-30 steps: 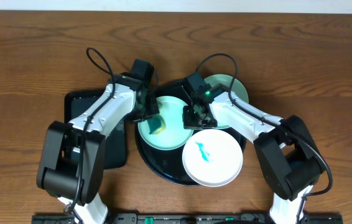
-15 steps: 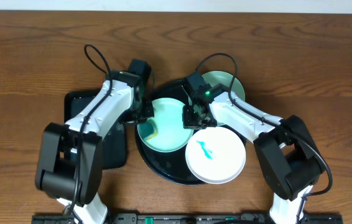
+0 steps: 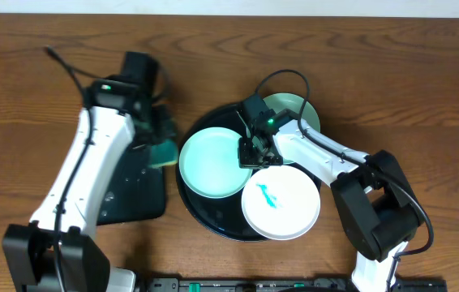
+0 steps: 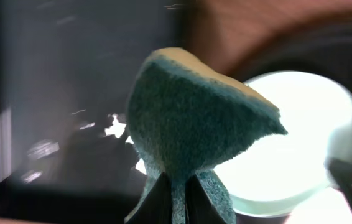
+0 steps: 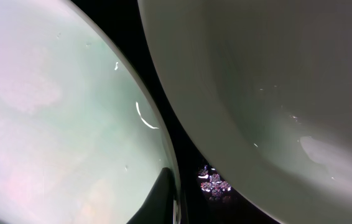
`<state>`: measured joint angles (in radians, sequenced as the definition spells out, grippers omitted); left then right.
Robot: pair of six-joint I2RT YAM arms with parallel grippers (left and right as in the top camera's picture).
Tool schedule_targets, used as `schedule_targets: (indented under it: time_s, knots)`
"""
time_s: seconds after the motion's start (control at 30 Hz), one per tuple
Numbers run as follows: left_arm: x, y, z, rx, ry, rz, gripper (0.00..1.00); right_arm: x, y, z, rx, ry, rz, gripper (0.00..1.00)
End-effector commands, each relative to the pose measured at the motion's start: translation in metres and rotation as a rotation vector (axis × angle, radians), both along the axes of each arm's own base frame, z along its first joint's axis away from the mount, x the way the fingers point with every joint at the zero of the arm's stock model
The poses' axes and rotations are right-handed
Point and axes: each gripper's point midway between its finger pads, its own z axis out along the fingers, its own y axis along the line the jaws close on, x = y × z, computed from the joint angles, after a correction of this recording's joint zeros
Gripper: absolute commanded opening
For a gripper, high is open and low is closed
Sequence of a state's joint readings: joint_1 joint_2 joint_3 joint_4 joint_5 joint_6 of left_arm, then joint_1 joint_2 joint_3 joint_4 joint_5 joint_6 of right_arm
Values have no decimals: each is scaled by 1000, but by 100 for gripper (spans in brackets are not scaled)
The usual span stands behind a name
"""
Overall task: Clean dirty plates on tray and stack at the side
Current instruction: 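Return the sponge to the black tray and open the left gripper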
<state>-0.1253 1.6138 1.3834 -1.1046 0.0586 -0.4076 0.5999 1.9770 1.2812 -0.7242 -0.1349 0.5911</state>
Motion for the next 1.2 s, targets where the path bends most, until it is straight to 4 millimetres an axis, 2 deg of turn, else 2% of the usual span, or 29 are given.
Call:
schedule_targets:
  time_s: [0.0, 0.2, 0.4, 0.53, 0.6, 0.67, 0.7, 0.77, 0.9, 1.03, 1.07, 1.17]
  knots:
    - [-2, 45, -14, 81, 52, 83, 7, -17, -14, -24, -80, 56, 19, 1]
    - [-9, 71, -53, 84, 169, 132, 7, -16, -13, -23, -77, 51, 18, 1]
    - [-13, 73, -93, 83, 281, 130, 7, -15, -13, -23, -75, 49, 18, 1]
    - [-13, 72, -111, 79, 305, 129, 8, -15, -13, -23, -76, 49, 19, 1]
    - [-13, 71, -114, 77, 310, 128, 17, -15, -13, -23, -76, 49, 19, 1]
    - [-13, 71, -114, 76, 311, 128, 38, -15, -13, -23, -76, 49, 19, 1]
    - [-14, 71, -113, 76, 310, 128, 44, -15, -13, -23, -75, 48, 19, 1]
    - [-15, 71, -110, 76, 310, 128, 50, -15, -13, -23, -74, 47, 19, 1]
    - [-16, 70, -91, 76, 269, 128, 56, -11, -10, -23, -64, 33, 18, 1]
    - [-14, 67, -48, 75, 142, 124, 68, -9, -6, -22, -44, 22, 36, 2]
    - [-14, 65, -37, 71, 107, 120, 77, -9, -3, -22, -27, 24, 52, 2]
    - [-20, 57, -1, 36, -1, 112, 79, -13, 8, -18, 34, 42, 93, 1]
